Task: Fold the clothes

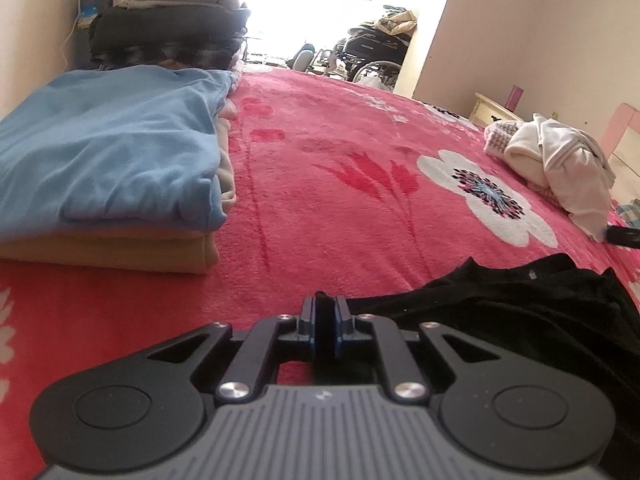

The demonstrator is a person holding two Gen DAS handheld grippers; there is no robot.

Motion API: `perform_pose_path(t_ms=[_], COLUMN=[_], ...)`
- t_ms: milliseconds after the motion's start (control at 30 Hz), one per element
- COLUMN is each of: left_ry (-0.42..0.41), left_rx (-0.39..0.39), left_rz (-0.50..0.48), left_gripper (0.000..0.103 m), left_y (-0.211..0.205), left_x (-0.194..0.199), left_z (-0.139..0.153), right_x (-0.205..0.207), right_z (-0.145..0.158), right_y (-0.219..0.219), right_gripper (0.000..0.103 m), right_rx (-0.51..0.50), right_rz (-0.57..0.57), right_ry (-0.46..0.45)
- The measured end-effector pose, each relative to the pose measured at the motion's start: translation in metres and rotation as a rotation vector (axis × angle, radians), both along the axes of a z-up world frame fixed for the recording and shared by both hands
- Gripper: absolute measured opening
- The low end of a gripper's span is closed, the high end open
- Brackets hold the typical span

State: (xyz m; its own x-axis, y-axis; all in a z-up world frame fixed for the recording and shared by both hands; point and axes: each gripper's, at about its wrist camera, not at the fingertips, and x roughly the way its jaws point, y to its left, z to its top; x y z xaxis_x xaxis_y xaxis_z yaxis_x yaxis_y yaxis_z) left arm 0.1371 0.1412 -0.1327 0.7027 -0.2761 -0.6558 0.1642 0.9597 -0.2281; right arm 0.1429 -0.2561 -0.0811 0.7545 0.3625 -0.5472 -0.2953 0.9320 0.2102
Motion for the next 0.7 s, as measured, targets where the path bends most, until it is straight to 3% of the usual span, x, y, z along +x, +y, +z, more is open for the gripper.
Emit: perform_pose_path(t_ms=[67, 167, 233, 333, 400, 467, 567, 700], left_ry=[0.007, 0.01, 0.008, 0.003, 0.0, -0.003, -0.009, -0.016], left_rx=[-0.008, -0.012, -0.003, 0.014, 0.024, 0.029, 0.031, 0.024], left_rz=[0.014, 0.03, 0.031, 0.029, 0.028, 0.03, 0.036, 0.052], left_gripper=[0.011, 0.011, 0.011, 0.011, 0.011, 0.011, 0.011, 0.009], left_y=[0.0, 0.0, -0.001, -0.002, -0.003, -0.005, -0.006, -0.002], left_x=[0.001, 0.002, 0.002, 0.001, 0.0, 0.0, -0.001, -0.003], left_z=[-0.001, -0.001, -0.001, -0.001, -0.001, -0.001, -0.001, 0.001], right_x=[-0.009, -0.009, -0.008, -0.004, 0.0, 0.002, -0.004, -0.023], right_z=[0.003, -0.01, -0.024, -0.043, -0.049, -0.051, -0.045, -0.023], right_y=[-0.038, -0.085, -0.105, -0.115, -0.114, -0.11, -0.11, -0.12], right_gripper=[0.063, 0.067, 0.067, 0.066, 0.057, 0.02, 0.006, 0.003], right_rx=[-0.042, -0.039, 0.016, 0.057, 0.05, 0.02, 0.008, 0.072], right_rz=[-0.108, -0.217, -0.232, -0.204, -0.177, -0.168, -0.175, -0.217], right_ry=[0.006, 0.12, 0.193, 0.227, 0.221, 0.207, 0.159, 0.028])
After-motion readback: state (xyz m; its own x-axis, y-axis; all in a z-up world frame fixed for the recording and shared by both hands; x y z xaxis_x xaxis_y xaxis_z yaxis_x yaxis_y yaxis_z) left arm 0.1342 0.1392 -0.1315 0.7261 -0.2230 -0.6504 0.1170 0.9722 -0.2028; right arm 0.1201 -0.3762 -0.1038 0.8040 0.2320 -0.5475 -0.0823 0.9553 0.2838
